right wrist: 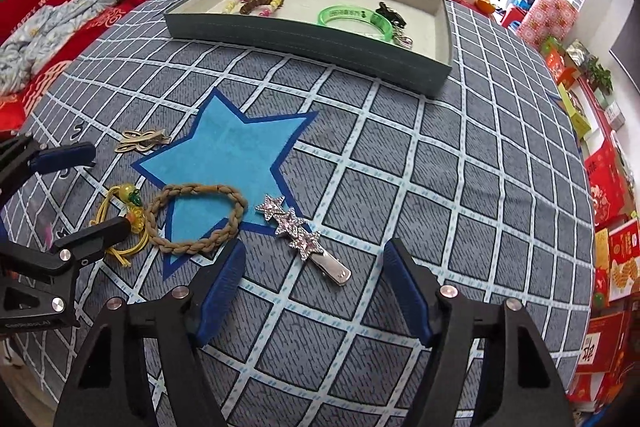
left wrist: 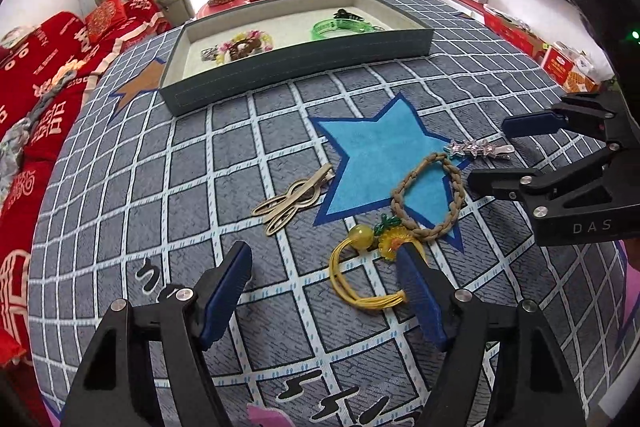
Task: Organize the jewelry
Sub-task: 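Grasp the silver star brooch with the right tool while the left tool grasps the yellow cord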
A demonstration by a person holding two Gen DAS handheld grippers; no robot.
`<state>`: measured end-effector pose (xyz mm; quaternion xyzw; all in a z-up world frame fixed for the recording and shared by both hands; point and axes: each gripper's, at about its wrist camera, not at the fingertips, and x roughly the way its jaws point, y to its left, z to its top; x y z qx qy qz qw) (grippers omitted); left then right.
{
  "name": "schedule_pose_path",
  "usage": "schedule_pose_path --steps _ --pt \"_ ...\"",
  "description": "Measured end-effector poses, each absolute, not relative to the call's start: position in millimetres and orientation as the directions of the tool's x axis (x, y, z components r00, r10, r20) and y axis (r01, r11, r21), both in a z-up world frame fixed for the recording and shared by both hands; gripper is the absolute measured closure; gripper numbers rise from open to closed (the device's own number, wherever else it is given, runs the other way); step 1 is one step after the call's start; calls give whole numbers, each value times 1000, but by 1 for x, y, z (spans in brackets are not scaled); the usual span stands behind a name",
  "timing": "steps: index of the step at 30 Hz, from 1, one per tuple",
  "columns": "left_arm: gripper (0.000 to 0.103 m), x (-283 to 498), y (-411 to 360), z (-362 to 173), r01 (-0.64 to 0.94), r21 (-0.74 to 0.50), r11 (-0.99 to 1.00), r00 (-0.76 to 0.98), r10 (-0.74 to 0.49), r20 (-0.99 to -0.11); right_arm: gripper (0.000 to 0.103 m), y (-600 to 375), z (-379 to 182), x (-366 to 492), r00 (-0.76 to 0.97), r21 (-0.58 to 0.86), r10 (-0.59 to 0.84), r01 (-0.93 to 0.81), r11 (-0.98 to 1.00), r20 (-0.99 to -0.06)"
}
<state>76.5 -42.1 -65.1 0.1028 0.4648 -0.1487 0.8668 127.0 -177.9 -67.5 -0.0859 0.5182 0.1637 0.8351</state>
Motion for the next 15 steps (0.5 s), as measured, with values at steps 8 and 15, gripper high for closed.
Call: schedule_pose_path --steps 8,15 --pt "49 78 -58 -66 443 18 896 486 -223 -845 48 -180 -67 128 400 65 221 -368 927 -889" --pt "87 73 -57 -64 460 -3 888 477 -249 -843 84 -178 -64 123 405 57 211 -359 932 -890"
